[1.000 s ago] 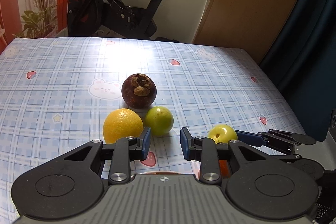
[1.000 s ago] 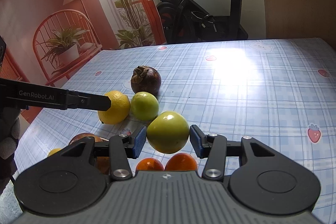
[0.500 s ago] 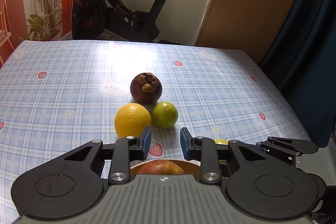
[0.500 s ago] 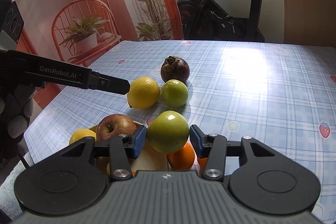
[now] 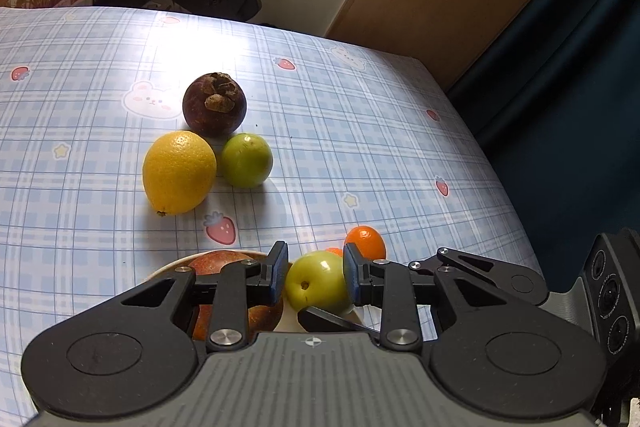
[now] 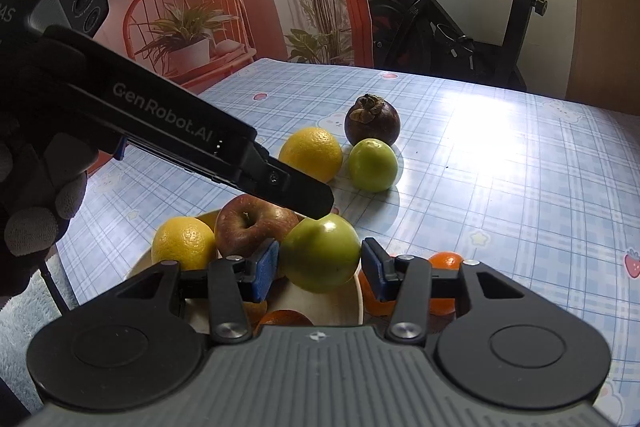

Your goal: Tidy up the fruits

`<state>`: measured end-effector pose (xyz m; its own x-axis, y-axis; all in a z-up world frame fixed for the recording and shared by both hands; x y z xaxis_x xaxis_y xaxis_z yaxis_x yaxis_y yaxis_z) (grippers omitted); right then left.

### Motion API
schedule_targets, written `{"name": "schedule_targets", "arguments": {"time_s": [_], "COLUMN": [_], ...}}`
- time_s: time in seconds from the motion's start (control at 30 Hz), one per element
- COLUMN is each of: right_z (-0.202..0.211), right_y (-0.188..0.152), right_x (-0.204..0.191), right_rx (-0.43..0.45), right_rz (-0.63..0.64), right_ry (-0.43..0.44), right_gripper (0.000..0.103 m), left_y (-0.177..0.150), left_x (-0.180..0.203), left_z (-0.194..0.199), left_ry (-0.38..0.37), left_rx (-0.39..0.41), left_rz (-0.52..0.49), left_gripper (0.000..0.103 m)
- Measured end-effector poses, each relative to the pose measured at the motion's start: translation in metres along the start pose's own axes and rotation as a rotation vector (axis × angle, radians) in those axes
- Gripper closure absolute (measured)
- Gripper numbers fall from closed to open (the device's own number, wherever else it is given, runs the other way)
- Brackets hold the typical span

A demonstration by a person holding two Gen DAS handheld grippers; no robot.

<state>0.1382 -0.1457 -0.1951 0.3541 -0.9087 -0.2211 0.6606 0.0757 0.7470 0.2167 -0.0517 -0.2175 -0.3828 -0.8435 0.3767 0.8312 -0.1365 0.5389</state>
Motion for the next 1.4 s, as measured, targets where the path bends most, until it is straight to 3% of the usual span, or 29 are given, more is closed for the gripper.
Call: {"name": "schedule_targets", "arguments": {"time_s": [0.63,0.83,1.07,1.4], "right_z": [-0.006,-0.002,0.007,-0.024], "right_y": [-0.013,-0.010,0.007,0.042], "right_x": [0.000,0.002,0.016,0.040], "right_rx": [-0.047,-0.039,0.015,0.029], "right_rz": [0.010,0.008,-0.018,0.017], "right_ry": [-0.007,-0.008,-0.024,-0.060], "right_gripper": [0.054,0.054,0.054,0.054], "left_y": [-0.008,0.002,0.024,0.057], "left_x": [0.002,-0.002,-0.014,-0.031], "left_z": [-0.012,-0.005,0.011,-0.005], "left_ry": [0.013,0.028,0.123,0.170], "left_rx": [-0.075,-0.026,0.083,0.116], "left_rz": [-0.042,-0.024,-0.016,0.003], "left_gripper": [0.080,0.080,0.080,0.080]}}
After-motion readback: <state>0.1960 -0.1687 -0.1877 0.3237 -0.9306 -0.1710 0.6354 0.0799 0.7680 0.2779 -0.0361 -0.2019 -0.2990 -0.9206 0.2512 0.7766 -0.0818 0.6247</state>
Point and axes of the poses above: each gripper's, at about its wrist camera, not at the fingertips, and z roughly against the way its jaws point, x to its right, y to its top, the point moved 4 cm from there along -z, roughly the way its jaws point, and after that the axes turned 2 degrees about -z, right-handed, at the moved point
